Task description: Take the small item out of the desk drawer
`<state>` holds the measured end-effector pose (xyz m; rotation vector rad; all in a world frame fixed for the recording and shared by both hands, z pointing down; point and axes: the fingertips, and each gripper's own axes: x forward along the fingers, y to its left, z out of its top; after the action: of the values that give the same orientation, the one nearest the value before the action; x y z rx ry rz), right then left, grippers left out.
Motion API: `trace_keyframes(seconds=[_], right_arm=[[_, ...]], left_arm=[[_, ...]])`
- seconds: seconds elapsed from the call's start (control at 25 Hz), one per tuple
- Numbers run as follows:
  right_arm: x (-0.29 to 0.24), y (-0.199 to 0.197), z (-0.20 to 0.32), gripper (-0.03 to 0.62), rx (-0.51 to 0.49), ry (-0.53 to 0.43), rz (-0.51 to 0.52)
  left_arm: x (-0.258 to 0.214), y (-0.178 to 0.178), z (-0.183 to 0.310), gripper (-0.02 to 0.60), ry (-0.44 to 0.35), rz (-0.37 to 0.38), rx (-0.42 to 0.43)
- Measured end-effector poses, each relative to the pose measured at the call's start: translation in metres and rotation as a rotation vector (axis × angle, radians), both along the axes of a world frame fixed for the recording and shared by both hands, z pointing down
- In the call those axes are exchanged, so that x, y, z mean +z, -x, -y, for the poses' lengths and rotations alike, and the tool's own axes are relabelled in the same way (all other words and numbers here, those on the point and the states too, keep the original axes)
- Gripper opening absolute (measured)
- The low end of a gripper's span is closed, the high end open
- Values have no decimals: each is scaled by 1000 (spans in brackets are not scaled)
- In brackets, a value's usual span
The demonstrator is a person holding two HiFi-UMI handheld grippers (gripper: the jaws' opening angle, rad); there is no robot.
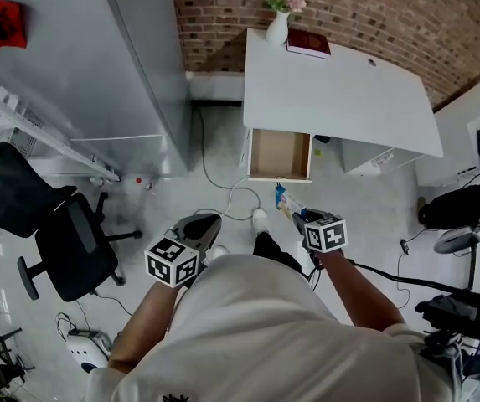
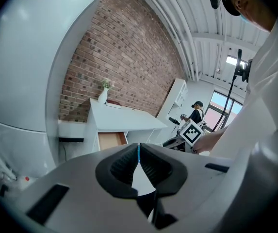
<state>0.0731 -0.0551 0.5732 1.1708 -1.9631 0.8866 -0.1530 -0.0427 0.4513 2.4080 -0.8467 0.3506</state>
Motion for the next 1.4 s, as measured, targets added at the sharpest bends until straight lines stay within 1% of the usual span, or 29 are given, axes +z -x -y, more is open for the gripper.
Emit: trace_keyframes(seconds=[0.36, 0.84, 1.4], right_arm=[[-2, 18, -29, 107, -3, -7, 10], [-7, 11, -48, 107, 29, -16, 36], [-10, 11, -52, 107, 43, -19, 45]], left_arm=[[8, 5, -20, 29, -4, 13, 31], [19, -7, -37, 29, 9, 19, 66], [23, -11, -39, 29, 16, 16, 70]])
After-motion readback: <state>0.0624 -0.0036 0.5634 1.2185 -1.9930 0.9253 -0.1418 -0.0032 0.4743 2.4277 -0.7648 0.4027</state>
